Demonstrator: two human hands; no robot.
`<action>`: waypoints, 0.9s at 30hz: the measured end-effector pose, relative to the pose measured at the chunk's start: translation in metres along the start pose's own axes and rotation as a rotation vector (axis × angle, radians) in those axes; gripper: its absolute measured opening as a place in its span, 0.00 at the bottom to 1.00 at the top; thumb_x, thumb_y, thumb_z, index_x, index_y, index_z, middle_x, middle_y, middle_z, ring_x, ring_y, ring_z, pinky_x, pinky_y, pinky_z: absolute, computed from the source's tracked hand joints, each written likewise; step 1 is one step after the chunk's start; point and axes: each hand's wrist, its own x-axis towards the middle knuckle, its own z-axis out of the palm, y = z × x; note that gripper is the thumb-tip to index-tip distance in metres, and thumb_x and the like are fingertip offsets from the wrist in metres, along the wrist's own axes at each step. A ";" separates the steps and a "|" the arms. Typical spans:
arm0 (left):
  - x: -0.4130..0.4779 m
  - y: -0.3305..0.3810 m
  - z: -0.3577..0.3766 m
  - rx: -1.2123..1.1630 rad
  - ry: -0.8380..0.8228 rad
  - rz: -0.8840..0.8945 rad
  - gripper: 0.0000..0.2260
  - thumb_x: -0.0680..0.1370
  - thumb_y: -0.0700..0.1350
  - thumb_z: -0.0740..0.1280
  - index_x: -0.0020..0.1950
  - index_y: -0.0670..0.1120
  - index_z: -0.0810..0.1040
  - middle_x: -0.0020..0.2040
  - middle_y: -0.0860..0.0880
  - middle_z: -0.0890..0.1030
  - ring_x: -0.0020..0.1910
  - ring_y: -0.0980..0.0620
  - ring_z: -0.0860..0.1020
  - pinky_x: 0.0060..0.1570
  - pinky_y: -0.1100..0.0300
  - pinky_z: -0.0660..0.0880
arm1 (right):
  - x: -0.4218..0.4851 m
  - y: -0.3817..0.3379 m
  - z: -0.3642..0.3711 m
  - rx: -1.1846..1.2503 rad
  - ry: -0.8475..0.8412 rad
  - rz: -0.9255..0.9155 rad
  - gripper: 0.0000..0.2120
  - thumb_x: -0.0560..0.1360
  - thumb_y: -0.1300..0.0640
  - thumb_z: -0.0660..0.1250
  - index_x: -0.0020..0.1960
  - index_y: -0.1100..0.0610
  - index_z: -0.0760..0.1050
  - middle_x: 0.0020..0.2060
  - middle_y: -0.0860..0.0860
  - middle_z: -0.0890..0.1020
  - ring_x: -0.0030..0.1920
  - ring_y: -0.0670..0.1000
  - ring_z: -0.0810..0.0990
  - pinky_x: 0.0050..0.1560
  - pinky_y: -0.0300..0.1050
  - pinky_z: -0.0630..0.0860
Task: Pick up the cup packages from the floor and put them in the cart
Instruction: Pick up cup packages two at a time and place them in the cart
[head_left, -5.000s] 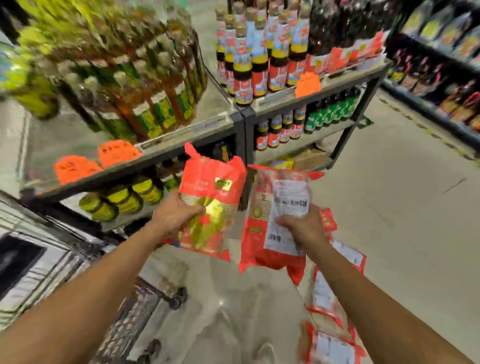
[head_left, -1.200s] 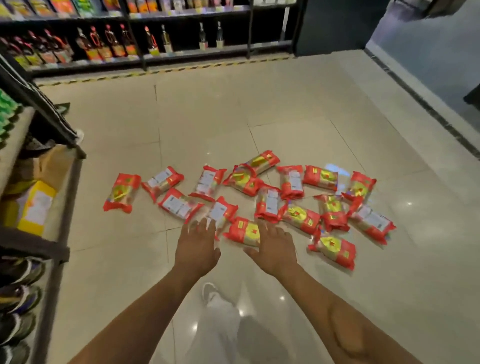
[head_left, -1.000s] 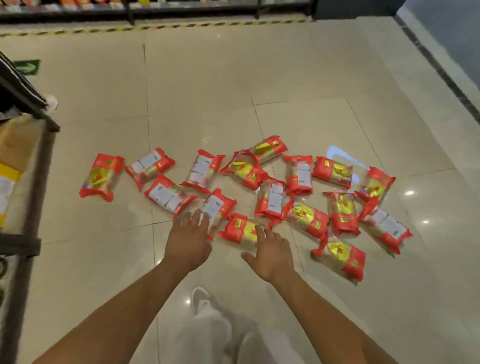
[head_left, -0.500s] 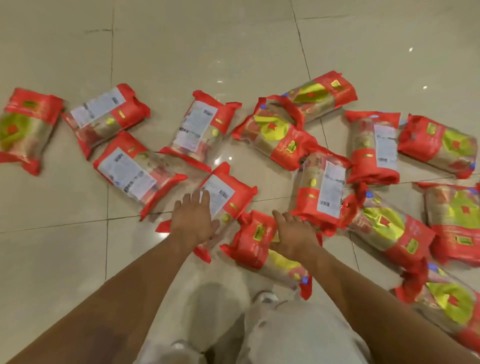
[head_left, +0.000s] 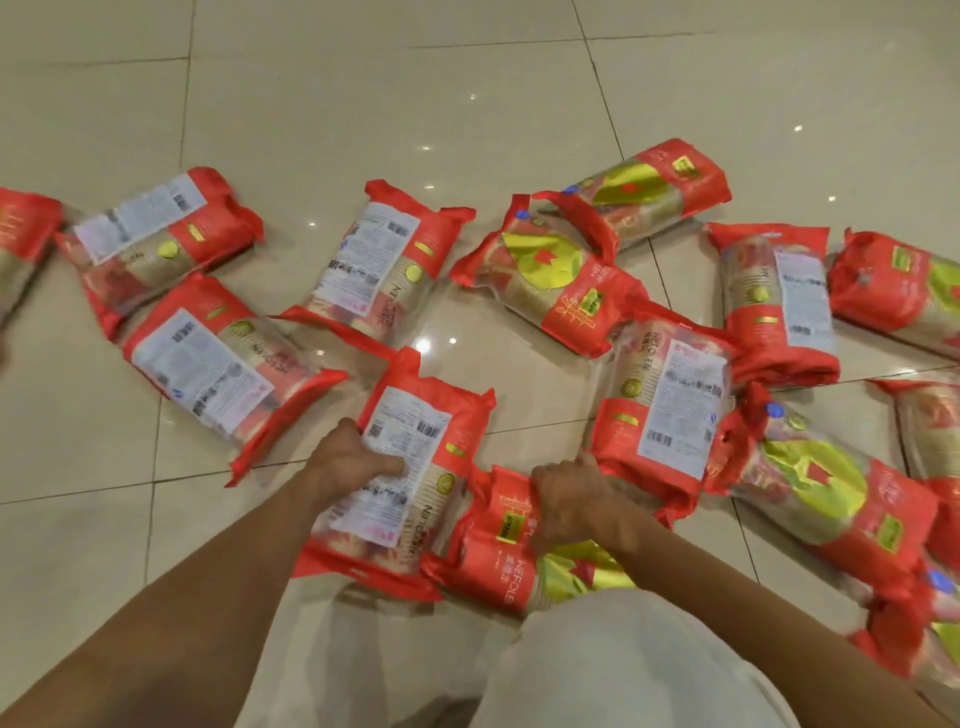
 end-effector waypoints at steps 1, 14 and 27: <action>-0.014 -0.001 -0.005 0.014 0.048 0.017 0.28 0.58 0.49 0.84 0.51 0.47 0.74 0.46 0.50 0.83 0.47 0.48 0.83 0.52 0.49 0.81 | -0.011 -0.004 0.003 0.019 0.058 0.011 0.36 0.65 0.35 0.74 0.64 0.56 0.72 0.59 0.53 0.80 0.62 0.57 0.78 0.71 0.58 0.60; -0.365 0.045 -0.197 -0.396 0.404 0.021 0.32 0.62 0.47 0.84 0.58 0.46 0.70 0.51 0.50 0.82 0.51 0.46 0.82 0.56 0.45 0.80 | -0.299 -0.069 -0.230 1.071 0.606 0.145 0.37 0.59 0.41 0.81 0.62 0.45 0.66 0.53 0.46 0.80 0.53 0.51 0.81 0.57 0.50 0.80; -0.833 0.002 -0.363 -0.592 0.822 0.151 0.30 0.57 0.57 0.80 0.57 0.51 0.79 0.47 0.54 0.87 0.44 0.55 0.86 0.45 0.54 0.83 | -0.667 -0.262 -0.437 1.201 0.622 -0.240 0.38 0.60 0.50 0.82 0.64 0.57 0.69 0.54 0.53 0.81 0.53 0.56 0.81 0.50 0.50 0.79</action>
